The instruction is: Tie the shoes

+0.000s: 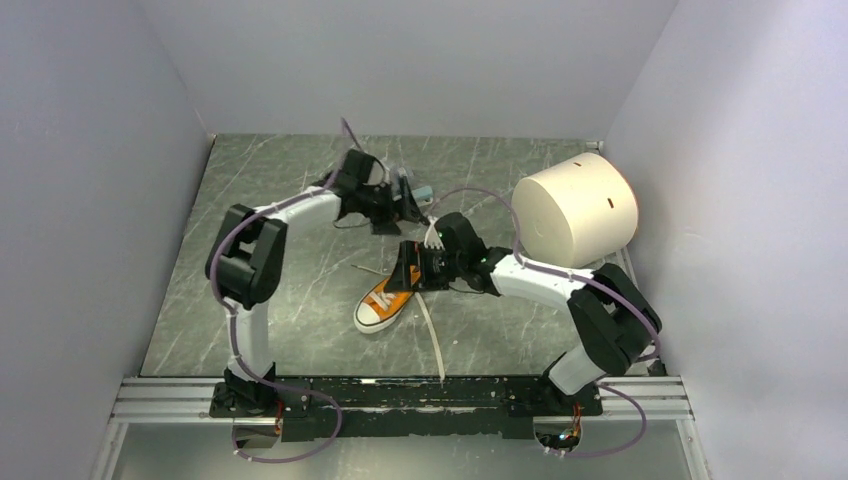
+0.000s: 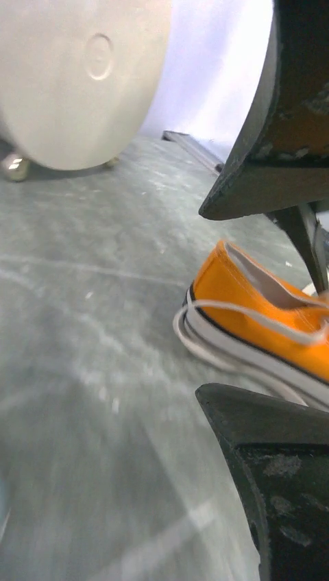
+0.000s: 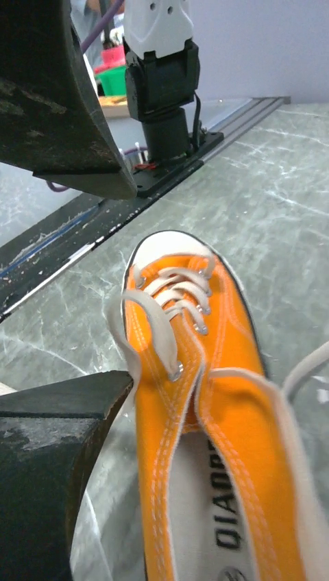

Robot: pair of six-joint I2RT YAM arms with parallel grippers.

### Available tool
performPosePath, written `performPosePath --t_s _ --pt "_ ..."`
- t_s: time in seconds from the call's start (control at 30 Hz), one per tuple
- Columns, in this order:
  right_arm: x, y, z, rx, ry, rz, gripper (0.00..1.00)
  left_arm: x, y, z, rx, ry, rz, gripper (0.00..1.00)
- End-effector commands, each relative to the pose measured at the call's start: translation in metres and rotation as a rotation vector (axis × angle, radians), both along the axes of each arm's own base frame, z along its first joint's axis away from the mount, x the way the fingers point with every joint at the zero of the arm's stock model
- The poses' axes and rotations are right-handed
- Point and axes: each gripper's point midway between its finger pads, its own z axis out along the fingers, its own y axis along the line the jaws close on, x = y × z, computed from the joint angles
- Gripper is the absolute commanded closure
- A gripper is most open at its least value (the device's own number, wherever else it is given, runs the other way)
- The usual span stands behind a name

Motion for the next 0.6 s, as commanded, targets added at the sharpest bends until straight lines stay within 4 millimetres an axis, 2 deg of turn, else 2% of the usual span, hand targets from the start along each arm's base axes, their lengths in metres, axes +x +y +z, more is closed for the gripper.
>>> performPosePath --t_s 0.0,0.03,0.1,0.2,0.27,0.4,0.5,0.53,0.57 --pt "0.021 -0.035 0.011 -0.179 -0.102 0.006 0.0 0.029 0.087 0.04 0.138 -0.107 0.093 0.06" --pt "0.025 -0.05 0.01 -0.22 -0.105 0.001 0.0 0.025 0.104 0.038 0.186 -0.103 0.094 0.06" --pt "0.036 -0.08 0.012 -0.252 -0.087 -0.036 0.0 0.007 0.129 0.055 0.249 -0.131 0.085 0.06" --pt "0.066 -0.098 0.028 -0.193 -0.091 -0.079 0.0 -0.034 0.136 0.067 0.226 -0.159 0.043 0.06" --pt "0.095 -0.091 0.041 -0.191 -0.143 -0.092 0.0 -0.07 0.128 0.07 0.128 -0.143 0.0 0.03" --pt "0.144 -0.063 0.032 -0.178 -0.096 -0.08 0.02 -0.135 0.105 0.059 0.033 -0.119 -0.11 0.03" --pt "0.168 -0.046 0.018 -0.174 -0.032 -0.067 0.07 -0.157 0.092 0.058 0.054 -0.172 -0.276 0.03" --pt "0.172 -0.04 0.013 -0.165 -0.014 -0.045 0.15 -0.163 0.086 0.052 0.059 -0.183 -0.332 0.02" --pt "0.173 -0.035 0.008 -0.156 0.007 -0.031 0.17 -0.171 0.08 0.045 0.068 -0.176 -0.393 0.04"
